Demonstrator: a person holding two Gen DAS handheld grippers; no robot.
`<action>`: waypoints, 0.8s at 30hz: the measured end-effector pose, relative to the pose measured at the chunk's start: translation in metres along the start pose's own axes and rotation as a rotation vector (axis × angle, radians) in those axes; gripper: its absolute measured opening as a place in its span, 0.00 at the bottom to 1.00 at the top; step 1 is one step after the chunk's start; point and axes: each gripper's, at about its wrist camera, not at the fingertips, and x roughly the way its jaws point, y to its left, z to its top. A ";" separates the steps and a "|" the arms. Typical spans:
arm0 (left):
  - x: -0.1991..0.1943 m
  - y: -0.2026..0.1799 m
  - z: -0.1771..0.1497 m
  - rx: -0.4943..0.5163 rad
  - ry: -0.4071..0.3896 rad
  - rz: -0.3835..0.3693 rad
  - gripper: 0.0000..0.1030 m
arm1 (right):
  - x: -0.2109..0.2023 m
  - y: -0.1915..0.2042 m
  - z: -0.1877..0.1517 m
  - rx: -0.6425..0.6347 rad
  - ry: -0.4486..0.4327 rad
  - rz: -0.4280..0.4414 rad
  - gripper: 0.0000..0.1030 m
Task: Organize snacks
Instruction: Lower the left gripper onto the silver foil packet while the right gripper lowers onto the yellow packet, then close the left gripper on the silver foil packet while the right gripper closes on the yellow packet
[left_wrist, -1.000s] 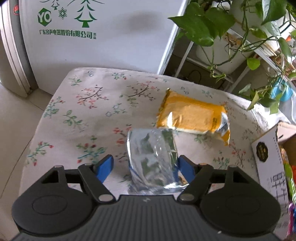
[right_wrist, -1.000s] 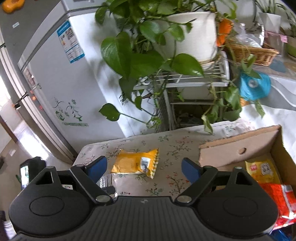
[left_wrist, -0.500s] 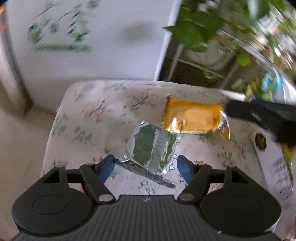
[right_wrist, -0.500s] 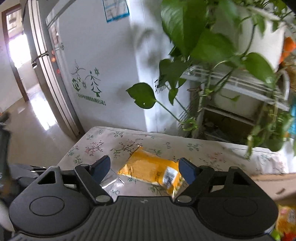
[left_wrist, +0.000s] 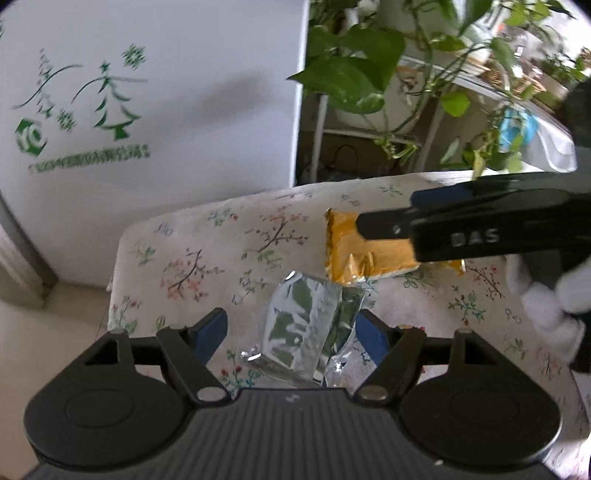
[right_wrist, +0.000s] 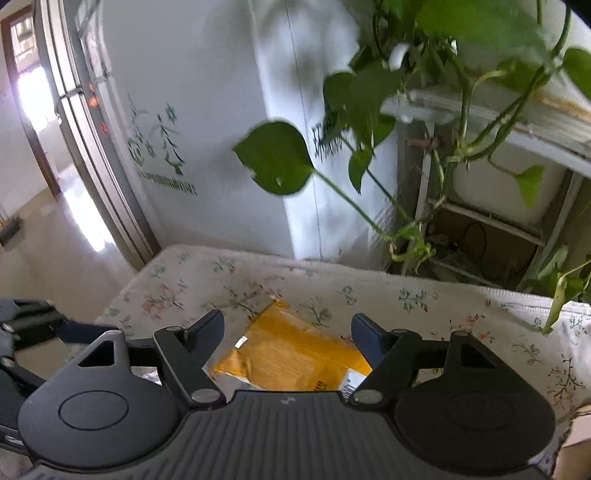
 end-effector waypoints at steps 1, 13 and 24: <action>0.001 0.000 0.000 0.012 -0.001 -0.013 0.74 | 0.001 -0.002 0.000 0.004 0.015 0.005 0.80; 0.023 -0.009 -0.005 0.050 0.036 -0.060 0.76 | 0.000 -0.004 -0.002 -0.029 0.155 0.024 0.81; 0.034 -0.014 -0.006 0.059 0.050 -0.021 0.86 | 0.024 0.003 -0.016 -0.007 0.168 -0.106 0.81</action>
